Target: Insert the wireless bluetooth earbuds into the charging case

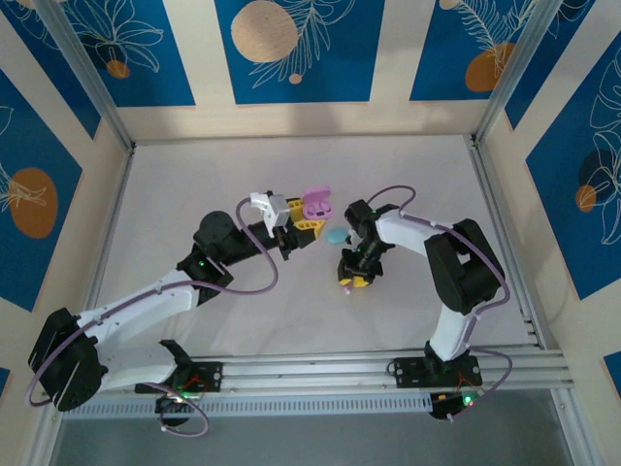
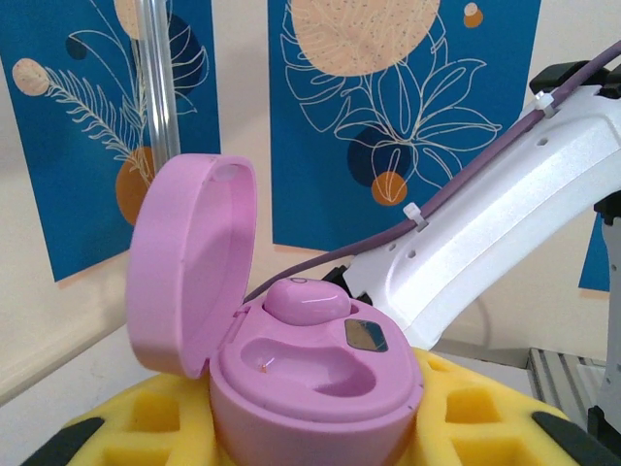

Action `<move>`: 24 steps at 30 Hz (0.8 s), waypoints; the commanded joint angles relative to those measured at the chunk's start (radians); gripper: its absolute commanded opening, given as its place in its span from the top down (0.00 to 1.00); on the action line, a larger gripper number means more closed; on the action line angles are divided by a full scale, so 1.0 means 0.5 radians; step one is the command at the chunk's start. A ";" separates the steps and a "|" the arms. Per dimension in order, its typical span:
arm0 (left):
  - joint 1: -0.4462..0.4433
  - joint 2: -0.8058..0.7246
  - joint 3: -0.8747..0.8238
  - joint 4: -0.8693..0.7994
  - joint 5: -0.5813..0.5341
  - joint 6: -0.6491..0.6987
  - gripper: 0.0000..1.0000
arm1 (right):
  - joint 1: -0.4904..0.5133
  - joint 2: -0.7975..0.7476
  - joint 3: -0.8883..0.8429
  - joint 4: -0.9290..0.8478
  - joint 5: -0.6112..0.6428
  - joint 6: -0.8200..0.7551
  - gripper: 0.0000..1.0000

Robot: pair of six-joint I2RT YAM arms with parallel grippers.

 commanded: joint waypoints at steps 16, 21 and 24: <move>-0.020 -0.029 -0.009 0.034 -0.022 0.040 0.71 | 0.098 0.105 0.120 -0.098 0.091 -0.029 0.71; -0.023 -0.032 -0.006 0.029 -0.025 0.042 0.71 | 0.125 0.132 0.143 -0.116 0.131 -0.034 0.71; -0.022 -0.030 -0.009 0.025 -0.024 0.045 0.71 | 0.136 0.139 0.149 -0.119 0.152 -0.033 0.72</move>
